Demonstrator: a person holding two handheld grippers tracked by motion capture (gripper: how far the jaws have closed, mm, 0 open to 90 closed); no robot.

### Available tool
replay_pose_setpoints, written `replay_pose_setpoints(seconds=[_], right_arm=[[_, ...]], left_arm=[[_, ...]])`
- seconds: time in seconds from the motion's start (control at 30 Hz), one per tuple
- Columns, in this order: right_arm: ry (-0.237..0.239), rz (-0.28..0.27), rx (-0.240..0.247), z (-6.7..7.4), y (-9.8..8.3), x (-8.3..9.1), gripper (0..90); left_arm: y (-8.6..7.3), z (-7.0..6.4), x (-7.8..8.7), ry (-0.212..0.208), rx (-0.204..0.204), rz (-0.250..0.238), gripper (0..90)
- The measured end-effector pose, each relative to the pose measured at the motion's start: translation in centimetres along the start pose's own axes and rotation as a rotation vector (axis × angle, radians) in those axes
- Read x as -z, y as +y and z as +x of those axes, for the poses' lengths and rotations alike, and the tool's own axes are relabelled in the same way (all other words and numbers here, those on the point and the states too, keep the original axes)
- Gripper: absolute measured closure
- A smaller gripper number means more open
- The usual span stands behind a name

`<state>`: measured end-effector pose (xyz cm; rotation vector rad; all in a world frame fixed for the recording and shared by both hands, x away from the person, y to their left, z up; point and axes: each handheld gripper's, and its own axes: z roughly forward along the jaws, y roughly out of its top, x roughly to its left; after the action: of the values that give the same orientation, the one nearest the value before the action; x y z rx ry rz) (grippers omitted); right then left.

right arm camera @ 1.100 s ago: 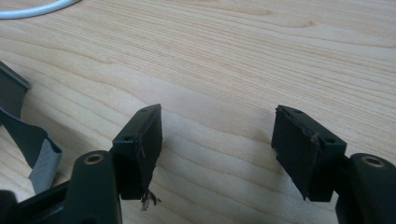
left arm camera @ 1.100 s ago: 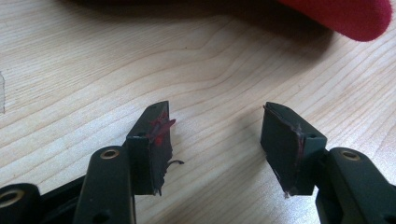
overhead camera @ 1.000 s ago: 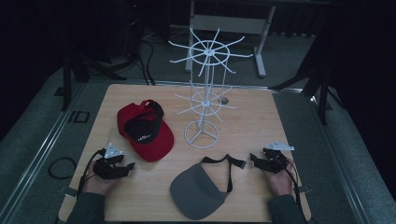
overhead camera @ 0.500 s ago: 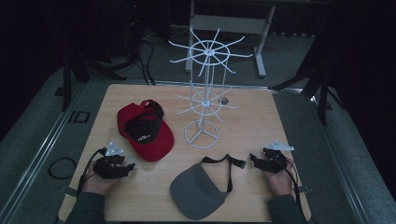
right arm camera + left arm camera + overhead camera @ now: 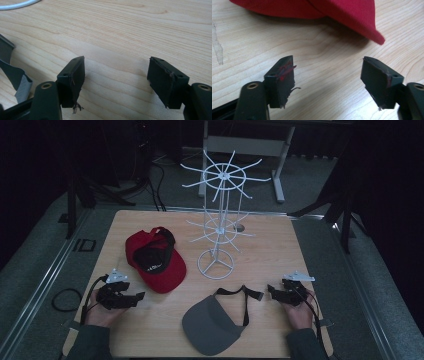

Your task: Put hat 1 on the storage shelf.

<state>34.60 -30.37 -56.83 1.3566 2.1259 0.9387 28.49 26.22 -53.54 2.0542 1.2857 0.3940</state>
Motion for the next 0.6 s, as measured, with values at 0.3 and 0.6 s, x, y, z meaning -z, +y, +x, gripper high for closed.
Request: replay_pose_setpoints(seconds=[0.3, 0.6], right_arm=[[0.0, -0.001, 0.0, 0.0, 0.0, 0.0, 30.1], [0.0, -0.001, -0.001, 0.0, 0.0, 0.0, 30.2]], left_arm=[[1.3, -0.9, 0.3, -0.034, -0.016, -0.017, 25.5], [2.5, -1.5, -0.3, -0.047, -0.038, 0.005, 25.5]])
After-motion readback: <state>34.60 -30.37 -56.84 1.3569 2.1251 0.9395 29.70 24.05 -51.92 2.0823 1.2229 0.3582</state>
